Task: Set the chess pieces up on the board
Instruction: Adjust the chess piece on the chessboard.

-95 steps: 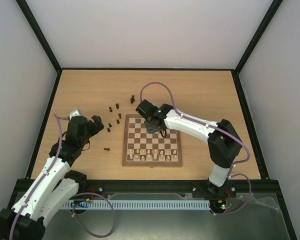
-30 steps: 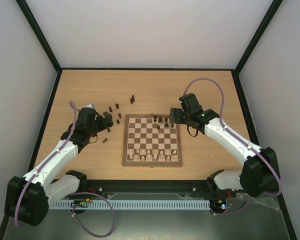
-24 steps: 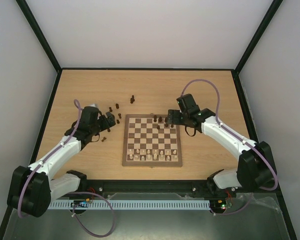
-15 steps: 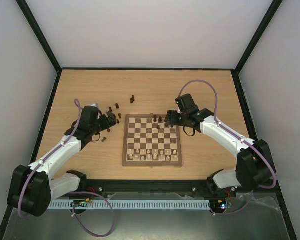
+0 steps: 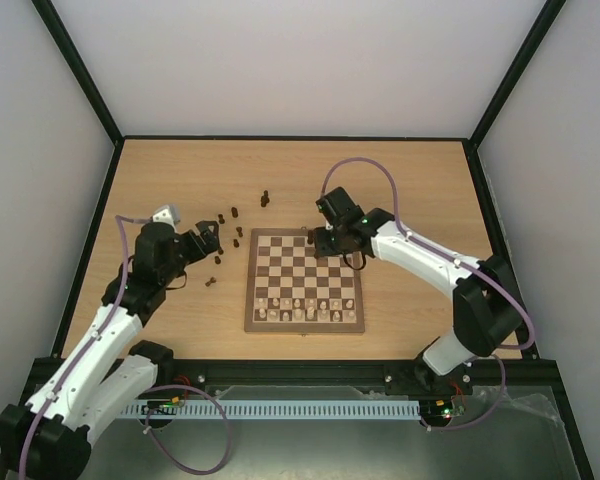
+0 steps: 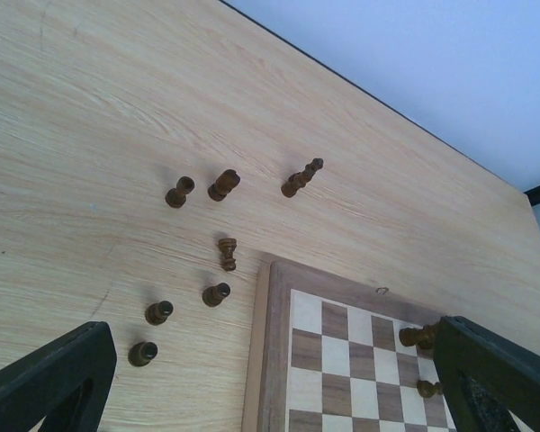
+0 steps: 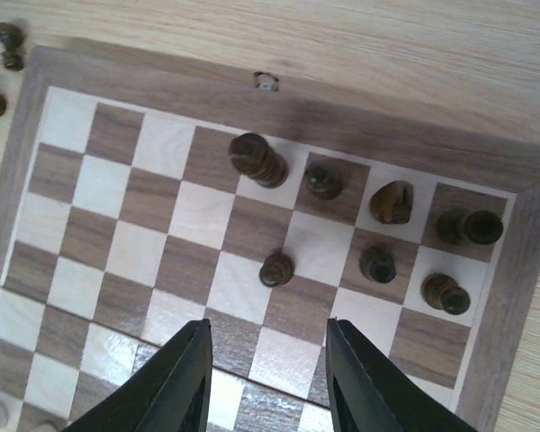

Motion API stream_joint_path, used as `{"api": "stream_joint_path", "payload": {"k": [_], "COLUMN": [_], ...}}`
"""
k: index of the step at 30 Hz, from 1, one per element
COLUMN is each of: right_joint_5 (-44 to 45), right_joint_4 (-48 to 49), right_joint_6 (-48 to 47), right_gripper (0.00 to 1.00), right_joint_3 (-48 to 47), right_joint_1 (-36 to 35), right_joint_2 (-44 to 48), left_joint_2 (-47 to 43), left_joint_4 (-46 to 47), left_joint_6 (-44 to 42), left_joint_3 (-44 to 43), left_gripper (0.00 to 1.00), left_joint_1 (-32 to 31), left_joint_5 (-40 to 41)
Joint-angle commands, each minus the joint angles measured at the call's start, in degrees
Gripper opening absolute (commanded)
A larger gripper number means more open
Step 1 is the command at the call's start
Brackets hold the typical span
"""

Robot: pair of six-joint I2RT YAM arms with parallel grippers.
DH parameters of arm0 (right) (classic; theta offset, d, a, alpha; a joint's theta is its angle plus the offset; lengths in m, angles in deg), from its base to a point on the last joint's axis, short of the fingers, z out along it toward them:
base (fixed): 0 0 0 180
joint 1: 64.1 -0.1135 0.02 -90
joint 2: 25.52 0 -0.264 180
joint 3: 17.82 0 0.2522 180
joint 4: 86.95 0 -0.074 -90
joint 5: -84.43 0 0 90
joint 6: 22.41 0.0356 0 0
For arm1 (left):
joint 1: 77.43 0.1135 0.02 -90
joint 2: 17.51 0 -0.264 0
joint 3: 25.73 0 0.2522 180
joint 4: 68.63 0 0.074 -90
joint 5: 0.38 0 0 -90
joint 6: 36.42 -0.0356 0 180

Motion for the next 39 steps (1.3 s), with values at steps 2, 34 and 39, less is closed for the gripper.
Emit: {"api": "stream_joint_path", "payload": {"k": [2, 34, 39], "right_joint_5": [4.66, 3.91, 5.74], "right_joint_4": [-7.49, -7.4, -7.63], "right_joint_6": [-1.07, -1.93, -1.78], "right_gripper": [0.35, 0.21, 0.12], "right_joint_3": [-5.16, -9.78, -10.04], "right_joint_1": [-1.2, -2.4, -2.43], "right_joint_2": [-4.7, -16.69, -16.98], "left_joint_2": [-4.84, -4.22, -4.24], "left_joint_4": [-5.19, -3.99, -3.98], "left_joint_6": [-0.42, -1.61, -1.66], "left_joint_3": [1.37, 2.91, 2.93], "left_gripper": [0.99, 0.99, 1.0], "left_joint_1": [0.3, 0.33, 0.33], "left_joint_5": [1.59, 0.04, -0.09]}}
